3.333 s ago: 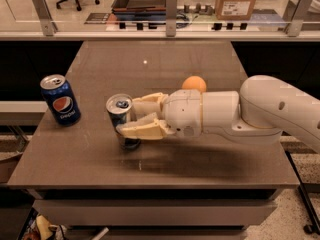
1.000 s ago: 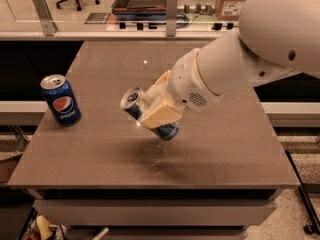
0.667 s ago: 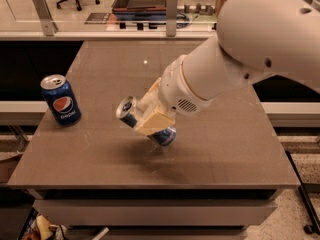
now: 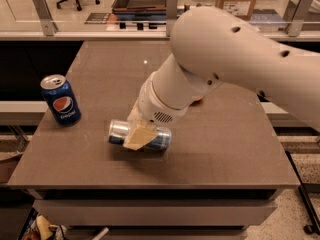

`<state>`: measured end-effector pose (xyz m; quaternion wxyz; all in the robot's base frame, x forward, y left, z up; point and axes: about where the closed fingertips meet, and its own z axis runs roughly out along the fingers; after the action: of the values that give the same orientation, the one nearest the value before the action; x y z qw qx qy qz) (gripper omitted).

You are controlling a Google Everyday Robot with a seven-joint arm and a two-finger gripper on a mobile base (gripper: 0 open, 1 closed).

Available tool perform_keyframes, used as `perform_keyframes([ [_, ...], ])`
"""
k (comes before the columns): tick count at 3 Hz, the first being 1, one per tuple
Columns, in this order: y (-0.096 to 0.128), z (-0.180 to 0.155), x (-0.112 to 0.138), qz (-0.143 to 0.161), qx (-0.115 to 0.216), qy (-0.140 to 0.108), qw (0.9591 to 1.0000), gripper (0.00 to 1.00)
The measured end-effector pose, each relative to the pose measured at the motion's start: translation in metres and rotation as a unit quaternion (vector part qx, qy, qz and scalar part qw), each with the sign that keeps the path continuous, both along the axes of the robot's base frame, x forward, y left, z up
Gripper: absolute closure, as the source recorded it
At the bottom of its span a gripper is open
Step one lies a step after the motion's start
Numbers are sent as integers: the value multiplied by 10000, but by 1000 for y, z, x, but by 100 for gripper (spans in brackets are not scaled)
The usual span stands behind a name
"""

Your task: Knock redbull can over

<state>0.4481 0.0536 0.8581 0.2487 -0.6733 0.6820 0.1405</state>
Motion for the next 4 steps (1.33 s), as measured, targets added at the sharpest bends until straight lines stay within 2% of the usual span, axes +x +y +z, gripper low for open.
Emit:
perform_keyframes([
  [2,27,-29,-6,362,-25,283,9989,100],
  [3,28,-28,-6,363,-24,284,9989,82],
  [4,28,-27,-7,370,-29,266,9990,58],
])
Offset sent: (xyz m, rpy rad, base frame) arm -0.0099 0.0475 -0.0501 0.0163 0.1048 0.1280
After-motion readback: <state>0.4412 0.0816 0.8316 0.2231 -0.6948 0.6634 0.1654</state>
